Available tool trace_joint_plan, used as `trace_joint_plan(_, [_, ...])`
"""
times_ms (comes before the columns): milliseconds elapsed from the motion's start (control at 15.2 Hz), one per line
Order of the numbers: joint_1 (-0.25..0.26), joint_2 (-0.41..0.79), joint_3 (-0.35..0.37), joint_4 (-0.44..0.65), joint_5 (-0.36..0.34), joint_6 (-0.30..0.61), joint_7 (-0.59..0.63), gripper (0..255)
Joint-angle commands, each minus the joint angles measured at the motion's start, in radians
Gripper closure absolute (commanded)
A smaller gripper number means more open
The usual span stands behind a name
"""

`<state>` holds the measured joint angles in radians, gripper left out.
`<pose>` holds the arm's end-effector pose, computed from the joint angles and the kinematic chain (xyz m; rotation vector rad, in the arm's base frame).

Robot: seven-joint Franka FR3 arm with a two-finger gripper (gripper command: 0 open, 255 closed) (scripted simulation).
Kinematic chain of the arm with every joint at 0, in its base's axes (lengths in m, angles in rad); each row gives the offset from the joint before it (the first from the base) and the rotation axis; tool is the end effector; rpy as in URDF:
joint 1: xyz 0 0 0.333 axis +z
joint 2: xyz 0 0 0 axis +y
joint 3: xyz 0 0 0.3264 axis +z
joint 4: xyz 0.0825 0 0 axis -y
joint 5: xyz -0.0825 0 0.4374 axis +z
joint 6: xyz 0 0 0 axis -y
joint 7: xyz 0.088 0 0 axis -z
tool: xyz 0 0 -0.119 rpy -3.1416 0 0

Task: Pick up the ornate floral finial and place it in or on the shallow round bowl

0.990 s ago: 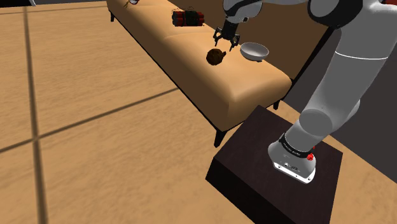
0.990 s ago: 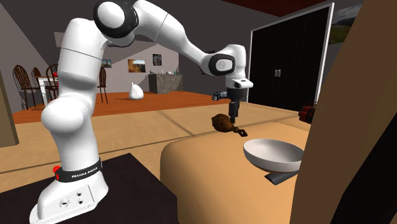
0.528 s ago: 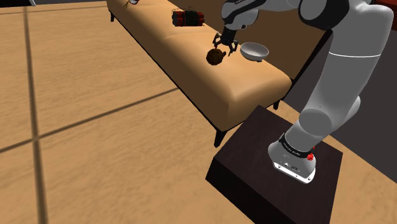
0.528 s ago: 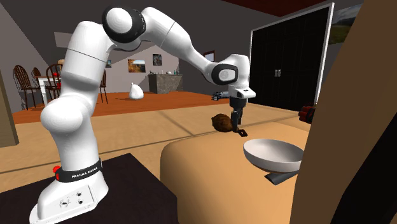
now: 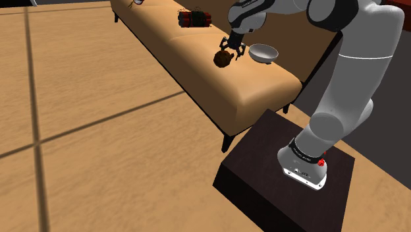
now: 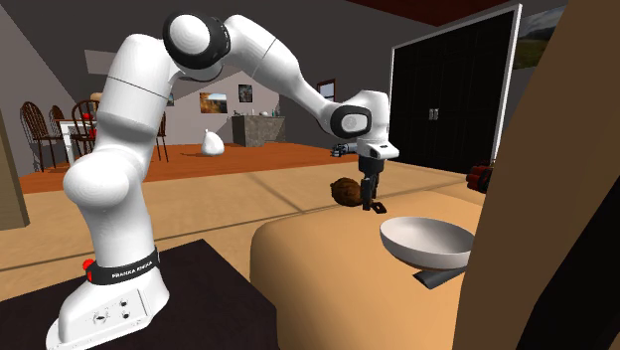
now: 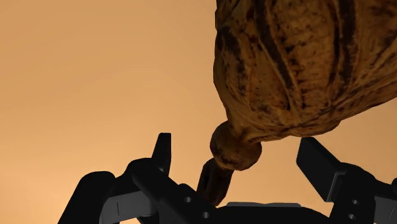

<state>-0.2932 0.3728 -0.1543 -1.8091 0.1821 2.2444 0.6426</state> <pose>0.6339 -0.2898 0.3132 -2.5234 1.7017 -0.0909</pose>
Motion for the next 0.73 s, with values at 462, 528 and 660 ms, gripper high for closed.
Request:
trace_joint_plan(462, [0.0,0.0,0.0,0.0,0.0,0.0,0.0,255])
trace_joint_plan(528, [0.0,0.0,0.0,0.0,0.0,0.0,0.0,255])
trace_joint_plan(660, [0.0,0.0,0.0,0.0,0.0,0.0,0.0,255])
